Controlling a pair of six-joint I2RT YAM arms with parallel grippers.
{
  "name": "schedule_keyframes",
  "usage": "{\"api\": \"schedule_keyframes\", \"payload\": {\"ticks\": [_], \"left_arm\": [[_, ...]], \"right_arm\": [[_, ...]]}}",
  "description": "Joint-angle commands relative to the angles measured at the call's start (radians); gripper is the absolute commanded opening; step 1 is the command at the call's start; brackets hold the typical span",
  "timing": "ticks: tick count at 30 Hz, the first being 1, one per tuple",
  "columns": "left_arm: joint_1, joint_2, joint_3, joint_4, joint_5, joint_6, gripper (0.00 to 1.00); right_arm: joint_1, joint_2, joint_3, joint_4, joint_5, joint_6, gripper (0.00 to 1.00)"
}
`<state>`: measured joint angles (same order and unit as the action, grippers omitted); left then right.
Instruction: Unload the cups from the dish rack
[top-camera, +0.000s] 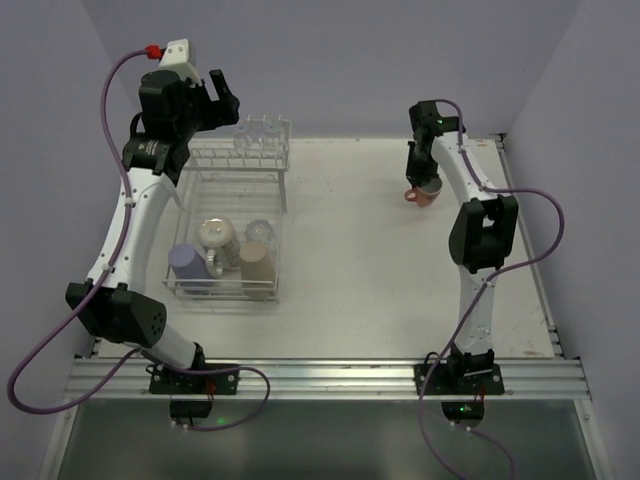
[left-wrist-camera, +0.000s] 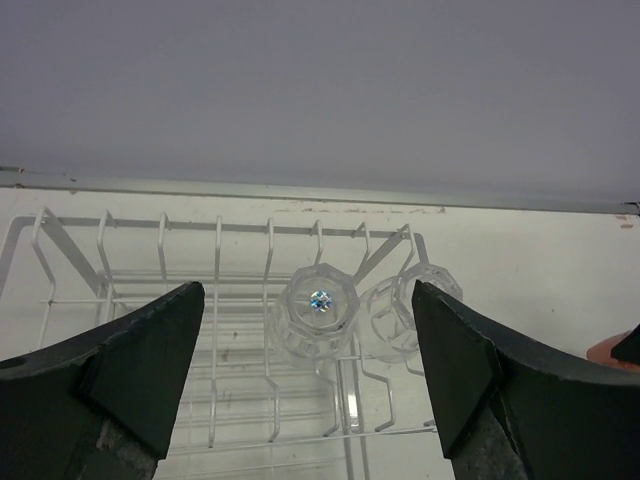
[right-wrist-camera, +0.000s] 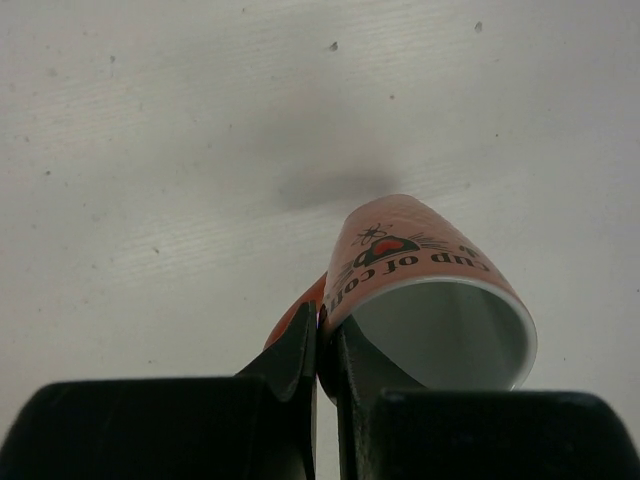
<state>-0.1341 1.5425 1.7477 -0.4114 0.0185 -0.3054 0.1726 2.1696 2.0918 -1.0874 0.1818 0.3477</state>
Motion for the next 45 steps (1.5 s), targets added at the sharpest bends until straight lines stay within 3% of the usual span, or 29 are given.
{"api": "schedule_keyframes", "payload": {"ticks": [1, 5, 23, 26, 33, 36, 45], "left_arm": [[-0.004, 0.034, 0.062, -0.085, 0.015, 0.048, 0.88], [-0.007, 0.083, 0.122, -0.135, 0.037, 0.063, 0.88], [-0.022, 0.071, 0.107, -0.132, 0.02, 0.072, 0.91], [-0.027, 0.077, 0.11, -0.13, 0.024, 0.08, 0.91], [-0.076, 0.122, 0.139, -0.13, -0.047, 0.094, 0.92], [-0.097, 0.14, 0.148, -0.135, -0.087, 0.101, 0.91], [-0.107, 0.128, 0.108, -0.132, -0.158, 0.089, 0.89]], "right_arm": [[-0.013, 0.048, 0.141, -0.066, 0.045, -0.056, 0.0], [-0.028, 0.122, 0.233, -0.106, 0.029, -0.072, 0.0], [-0.051, 0.222, 0.251, -0.078, -0.041, -0.072, 0.01], [-0.05, 0.217, 0.24, -0.069, -0.041, -0.07, 0.08], [-0.051, 0.176, 0.228, -0.055, -0.036, -0.069, 0.53], [-0.051, 0.13, 0.211, -0.049, -0.024, -0.065, 0.58], [-0.041, -0.138, 0.08, 0.011, -0.041, -0.055, 0.58]]}}
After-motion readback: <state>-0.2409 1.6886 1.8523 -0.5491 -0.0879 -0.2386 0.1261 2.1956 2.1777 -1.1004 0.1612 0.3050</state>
